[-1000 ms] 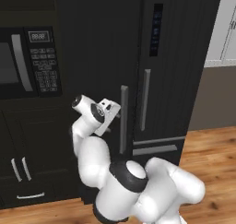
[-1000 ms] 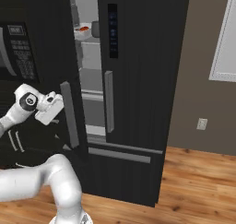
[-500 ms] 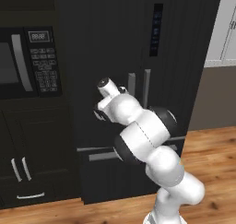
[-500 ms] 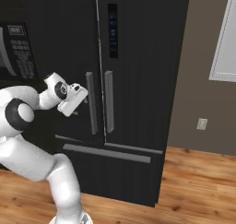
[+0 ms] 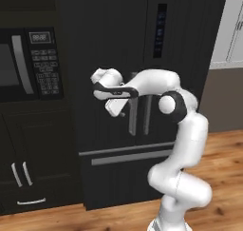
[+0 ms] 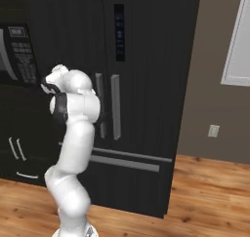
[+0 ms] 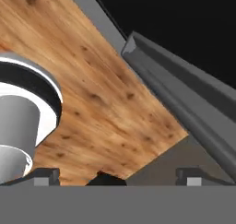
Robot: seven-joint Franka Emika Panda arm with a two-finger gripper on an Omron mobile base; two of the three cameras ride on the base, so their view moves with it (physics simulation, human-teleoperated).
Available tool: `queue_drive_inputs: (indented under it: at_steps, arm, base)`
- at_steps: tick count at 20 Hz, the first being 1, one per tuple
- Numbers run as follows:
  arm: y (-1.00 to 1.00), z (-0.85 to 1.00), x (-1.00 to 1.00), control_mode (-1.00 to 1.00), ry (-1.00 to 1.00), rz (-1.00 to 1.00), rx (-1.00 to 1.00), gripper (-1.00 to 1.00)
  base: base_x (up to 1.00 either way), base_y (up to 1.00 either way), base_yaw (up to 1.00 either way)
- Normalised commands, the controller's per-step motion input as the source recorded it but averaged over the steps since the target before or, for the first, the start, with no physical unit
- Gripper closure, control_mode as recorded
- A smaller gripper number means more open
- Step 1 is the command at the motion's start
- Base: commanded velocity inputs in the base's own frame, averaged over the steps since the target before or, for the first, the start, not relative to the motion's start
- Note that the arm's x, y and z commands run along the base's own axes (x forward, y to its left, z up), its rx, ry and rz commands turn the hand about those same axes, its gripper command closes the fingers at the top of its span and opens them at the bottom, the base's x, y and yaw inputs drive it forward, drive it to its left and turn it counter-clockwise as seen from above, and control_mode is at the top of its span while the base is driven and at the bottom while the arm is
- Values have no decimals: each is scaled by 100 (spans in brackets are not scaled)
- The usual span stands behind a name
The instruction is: Place the tupperware on the top shelf of the fridge. Make space for the tupperware among the existing items by rearranging them on the shelves if needed. Close the fridge door when finished.
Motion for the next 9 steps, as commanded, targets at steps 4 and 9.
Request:
queue_drive_inputs:
  at_steps: [4, 9]
  arm:
    - [-1, -61, 21, -100, -39, 27, -12, -100]
    - [-34, -42, -100, -100, -98, 2, -24, -100]
  base:
    - [0, 0, 0]
    - [0, 0, 0]
